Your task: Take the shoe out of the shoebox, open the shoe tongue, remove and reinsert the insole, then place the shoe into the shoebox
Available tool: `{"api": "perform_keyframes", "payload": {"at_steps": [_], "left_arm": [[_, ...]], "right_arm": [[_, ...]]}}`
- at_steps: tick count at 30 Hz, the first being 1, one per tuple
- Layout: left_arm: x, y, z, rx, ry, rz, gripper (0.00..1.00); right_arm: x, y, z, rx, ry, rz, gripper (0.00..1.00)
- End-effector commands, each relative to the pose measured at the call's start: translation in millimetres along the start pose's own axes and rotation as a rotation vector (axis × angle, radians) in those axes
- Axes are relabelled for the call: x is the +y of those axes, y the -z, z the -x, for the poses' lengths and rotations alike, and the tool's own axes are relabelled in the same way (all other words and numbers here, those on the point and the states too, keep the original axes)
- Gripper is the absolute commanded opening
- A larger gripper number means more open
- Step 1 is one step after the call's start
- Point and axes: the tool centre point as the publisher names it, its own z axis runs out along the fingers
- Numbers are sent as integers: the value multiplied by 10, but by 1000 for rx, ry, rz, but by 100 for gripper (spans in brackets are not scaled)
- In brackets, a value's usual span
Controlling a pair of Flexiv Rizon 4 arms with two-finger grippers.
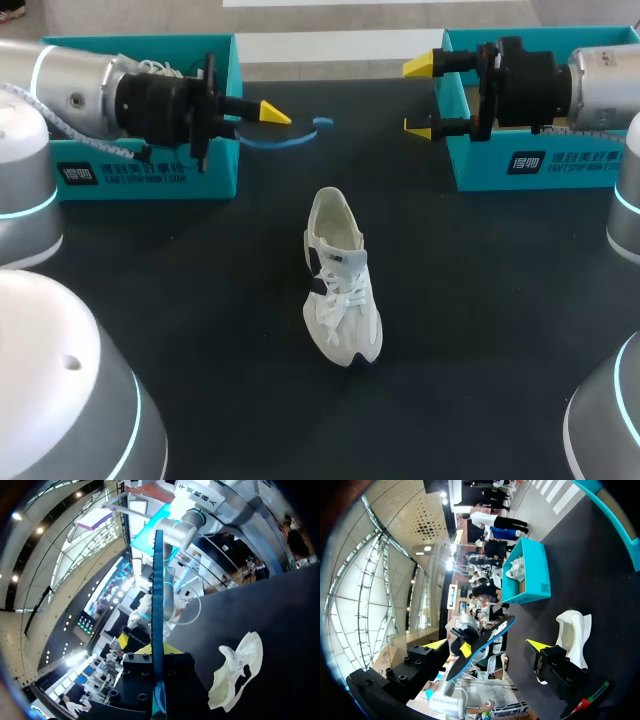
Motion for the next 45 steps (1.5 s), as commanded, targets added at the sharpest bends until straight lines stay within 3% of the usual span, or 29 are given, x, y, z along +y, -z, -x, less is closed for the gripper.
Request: {"api": "perform_keyframes", "payload": {"at_steps": [1,6,10,18,38,45], "left_arm": [[-32,2,-20,90,733,-87,0],[-55,-36,-70,12,939,-148,0],[-105,-83,-85,-93,1136,-246,0],[-83,-85,-79,-245,1323,-243,0],[-82,-74,-61,-245,1309,-239,0],[-9,-68,-123,-109,1626,-136,0]], "right_arm": [[2,-21,-2,-1,-1,2,100],[2,-21,-2,-1,-1,2,100],[2,-21,-2,-1,-1,2,100],[2,-21,-2,-1,-1,2,100],[2,-21,-2,-1,-1,2,100],[2,-21,-2,-1,-1,2,100]]}}
